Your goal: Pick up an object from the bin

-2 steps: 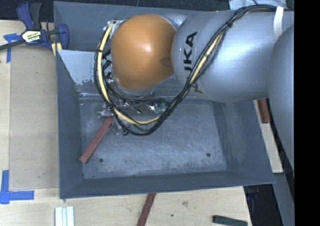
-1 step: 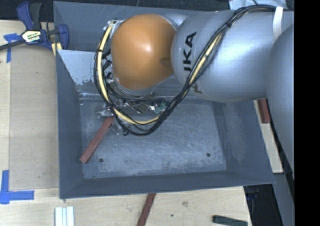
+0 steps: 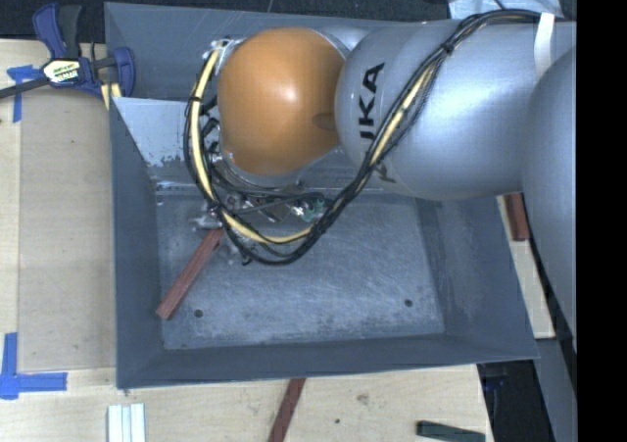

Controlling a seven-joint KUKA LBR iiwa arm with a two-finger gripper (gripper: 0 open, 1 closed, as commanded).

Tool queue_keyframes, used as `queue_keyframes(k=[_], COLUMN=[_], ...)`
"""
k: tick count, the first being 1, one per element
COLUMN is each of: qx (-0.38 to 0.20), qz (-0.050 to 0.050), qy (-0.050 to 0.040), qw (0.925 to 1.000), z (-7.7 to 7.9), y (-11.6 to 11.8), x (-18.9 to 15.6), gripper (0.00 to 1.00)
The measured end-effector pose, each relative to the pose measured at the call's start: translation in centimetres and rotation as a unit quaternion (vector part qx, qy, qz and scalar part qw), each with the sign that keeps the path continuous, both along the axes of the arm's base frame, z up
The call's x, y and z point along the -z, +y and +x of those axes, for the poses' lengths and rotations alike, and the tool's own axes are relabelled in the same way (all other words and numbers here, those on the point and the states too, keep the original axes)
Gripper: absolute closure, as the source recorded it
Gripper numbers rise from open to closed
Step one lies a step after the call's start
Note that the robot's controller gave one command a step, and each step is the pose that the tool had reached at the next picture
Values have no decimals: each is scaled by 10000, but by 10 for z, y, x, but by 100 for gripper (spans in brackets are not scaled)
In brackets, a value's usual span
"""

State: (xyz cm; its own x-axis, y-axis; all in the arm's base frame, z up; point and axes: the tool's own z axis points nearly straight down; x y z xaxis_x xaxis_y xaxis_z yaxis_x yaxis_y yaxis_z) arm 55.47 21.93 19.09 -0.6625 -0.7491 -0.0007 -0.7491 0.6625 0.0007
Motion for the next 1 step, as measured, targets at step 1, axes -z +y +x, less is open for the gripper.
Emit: queue_keyframes(k=[1], qx=[-3505], qz=[3], qy=[-25], qw=[9365], z=[-32], y=[-52], x=[-95], gripper=[100])
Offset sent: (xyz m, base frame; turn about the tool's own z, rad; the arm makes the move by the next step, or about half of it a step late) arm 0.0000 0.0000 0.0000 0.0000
